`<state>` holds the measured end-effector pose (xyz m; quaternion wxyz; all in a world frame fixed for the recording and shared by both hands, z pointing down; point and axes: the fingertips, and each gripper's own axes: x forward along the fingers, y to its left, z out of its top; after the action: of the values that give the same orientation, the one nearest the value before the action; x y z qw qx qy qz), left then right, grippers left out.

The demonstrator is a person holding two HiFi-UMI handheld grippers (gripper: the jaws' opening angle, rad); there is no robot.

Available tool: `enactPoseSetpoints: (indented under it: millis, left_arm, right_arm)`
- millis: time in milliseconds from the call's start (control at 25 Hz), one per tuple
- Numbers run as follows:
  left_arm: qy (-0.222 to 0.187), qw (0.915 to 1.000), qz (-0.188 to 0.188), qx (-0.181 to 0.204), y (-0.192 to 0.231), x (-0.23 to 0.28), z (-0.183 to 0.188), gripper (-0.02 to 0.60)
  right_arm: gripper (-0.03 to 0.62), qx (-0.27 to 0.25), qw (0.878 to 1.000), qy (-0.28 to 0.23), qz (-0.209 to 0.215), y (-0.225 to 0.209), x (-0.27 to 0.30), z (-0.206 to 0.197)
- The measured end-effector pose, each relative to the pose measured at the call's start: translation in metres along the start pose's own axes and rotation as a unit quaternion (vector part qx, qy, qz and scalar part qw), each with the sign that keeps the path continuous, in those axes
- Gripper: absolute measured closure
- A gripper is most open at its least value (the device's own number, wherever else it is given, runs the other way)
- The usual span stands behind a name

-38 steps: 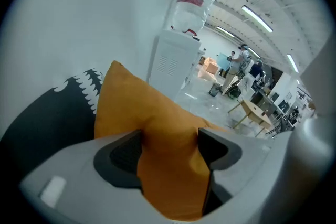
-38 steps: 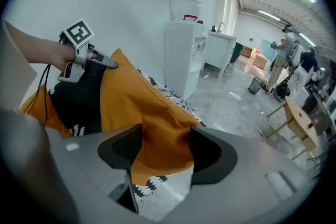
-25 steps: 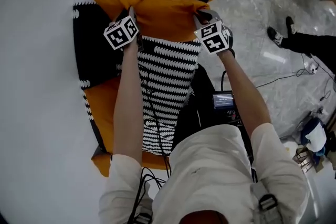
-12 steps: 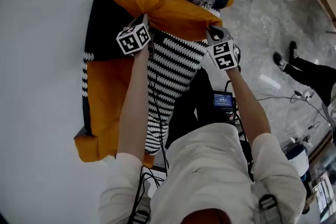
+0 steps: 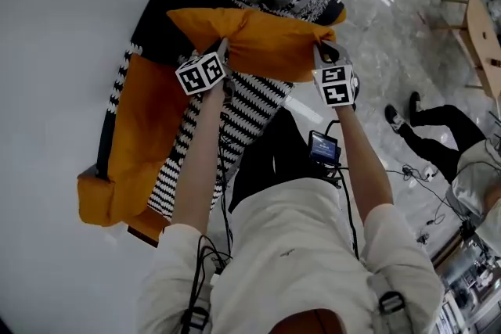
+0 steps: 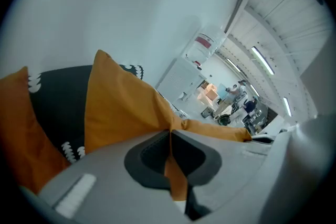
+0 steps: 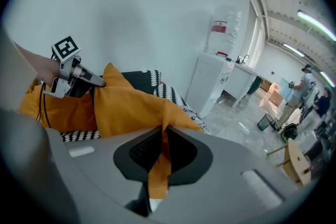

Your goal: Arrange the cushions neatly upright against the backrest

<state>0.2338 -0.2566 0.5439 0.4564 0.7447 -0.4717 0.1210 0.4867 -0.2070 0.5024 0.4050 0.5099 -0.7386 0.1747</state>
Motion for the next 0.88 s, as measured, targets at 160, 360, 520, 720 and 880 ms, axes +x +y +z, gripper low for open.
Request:
enactPoseSetpoints:
  millis: [160, 360, 520, 720, 880]
  left_arm:
    - [-0.034, 0.998, -0.019, -0.05, -0.003, -0.028, -0.012, 0.575]
    - [-0.081, 0.9936, 0.001, -0.079, -0.009, -0.088, -0.017, 0.575]
    - [-0.122, 0.987, 0.021, -0.103, -0.007, -0.127, -0.012, 0.575]
    - [-0.154, 0.9766, 0.071, -0.132, 0.0, -0.109, 0.023, 0.574]
    - [-0.19, 0.9607, 0.108, -0.171, 0.024, -0.098, 0.035, 0.574]
  right_arm:
    - [0.549, -0.03, 0.999, -0.011, -0.016, 0.002, -0.011, 0.023]
    - [0.549, -0.066, 0.997, -0.026, -0.01, 0.019, -0.035, 0.046]
    - [0.549, -0.096, 0.994, -0.045, 0.006, 0.036, -0.039, 0.07]
    - [0.549, -0.133, 0.987, -0.058, 0.062, 0.017, 0.015, 0.123]
    - [0.549, -0.167, 0.976, -0.069, 0.118, 0.025, 0.063, 0.16]
